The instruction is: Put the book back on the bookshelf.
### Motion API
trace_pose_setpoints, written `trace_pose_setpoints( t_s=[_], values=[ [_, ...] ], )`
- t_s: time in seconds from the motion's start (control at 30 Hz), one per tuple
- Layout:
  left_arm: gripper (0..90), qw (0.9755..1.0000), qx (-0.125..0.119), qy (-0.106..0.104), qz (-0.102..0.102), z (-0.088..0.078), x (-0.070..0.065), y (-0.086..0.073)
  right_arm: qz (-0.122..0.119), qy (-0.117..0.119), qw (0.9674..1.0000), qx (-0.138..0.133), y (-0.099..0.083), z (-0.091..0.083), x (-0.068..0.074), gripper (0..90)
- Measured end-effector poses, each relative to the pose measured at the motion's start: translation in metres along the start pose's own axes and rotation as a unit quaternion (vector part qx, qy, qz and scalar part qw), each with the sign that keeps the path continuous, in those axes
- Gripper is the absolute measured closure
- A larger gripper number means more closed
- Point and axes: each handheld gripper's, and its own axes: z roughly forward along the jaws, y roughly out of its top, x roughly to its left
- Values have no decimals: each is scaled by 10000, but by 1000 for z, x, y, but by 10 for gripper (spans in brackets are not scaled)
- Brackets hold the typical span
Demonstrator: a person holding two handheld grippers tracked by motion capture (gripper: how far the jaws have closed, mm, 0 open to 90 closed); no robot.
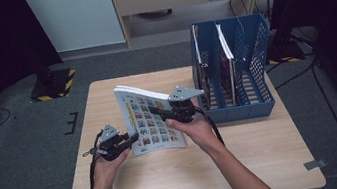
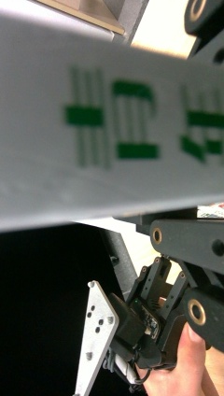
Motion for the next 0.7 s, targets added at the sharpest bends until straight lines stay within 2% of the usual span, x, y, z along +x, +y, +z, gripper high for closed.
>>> trace_pose_setpoints(
  t_s=[0.27, 0.5, 0.7],
  values=[
    [701, 9999, -28, 30, 92, -1, -2, 1, 67, 14, 9999, -151, 3, -1, -2, 706],
    [701, 9999, -42, 27, 119, -1, -3, 1, 32, 22, 9998, -171, 5, -2, -3, 707],
    [700, 9999, -46, 34, 138, -1, -3, 1, 14, -63, 9999, -160, 6, -1, -2, 711]
  ],
)
